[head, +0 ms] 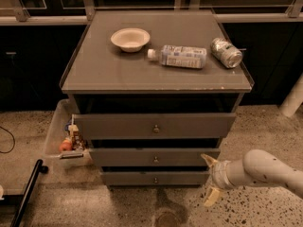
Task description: Close middle drawer
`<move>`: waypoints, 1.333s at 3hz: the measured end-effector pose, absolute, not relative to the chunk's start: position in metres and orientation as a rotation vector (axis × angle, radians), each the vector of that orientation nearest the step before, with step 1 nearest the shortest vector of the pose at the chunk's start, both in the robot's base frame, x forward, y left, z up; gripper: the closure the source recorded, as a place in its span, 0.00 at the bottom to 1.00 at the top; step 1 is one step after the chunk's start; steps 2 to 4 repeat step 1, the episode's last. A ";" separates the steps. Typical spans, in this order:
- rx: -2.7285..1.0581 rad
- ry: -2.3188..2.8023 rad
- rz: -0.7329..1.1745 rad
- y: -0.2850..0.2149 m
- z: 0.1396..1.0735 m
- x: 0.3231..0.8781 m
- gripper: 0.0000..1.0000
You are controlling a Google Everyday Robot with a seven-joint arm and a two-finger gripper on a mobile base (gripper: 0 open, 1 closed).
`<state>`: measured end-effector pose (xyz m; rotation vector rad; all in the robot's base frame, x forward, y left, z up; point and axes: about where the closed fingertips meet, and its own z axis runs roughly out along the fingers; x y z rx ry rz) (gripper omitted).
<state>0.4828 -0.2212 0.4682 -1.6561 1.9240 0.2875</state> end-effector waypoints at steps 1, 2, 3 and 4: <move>-1.655 1.927 0.281 -0.224 0.471 0.480 0.00; -1.655 1.927 0.281 -0.224 0.471 0.480 0.00; -1.655 1.927 0.281 -0.224 0.471 0.480 0.00; -1.655 1.927 0.281 -0.224 0.471 0.480 0.00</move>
Offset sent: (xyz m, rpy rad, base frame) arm 0.0000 0.0000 0.0000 0.0000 0.0000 0.0000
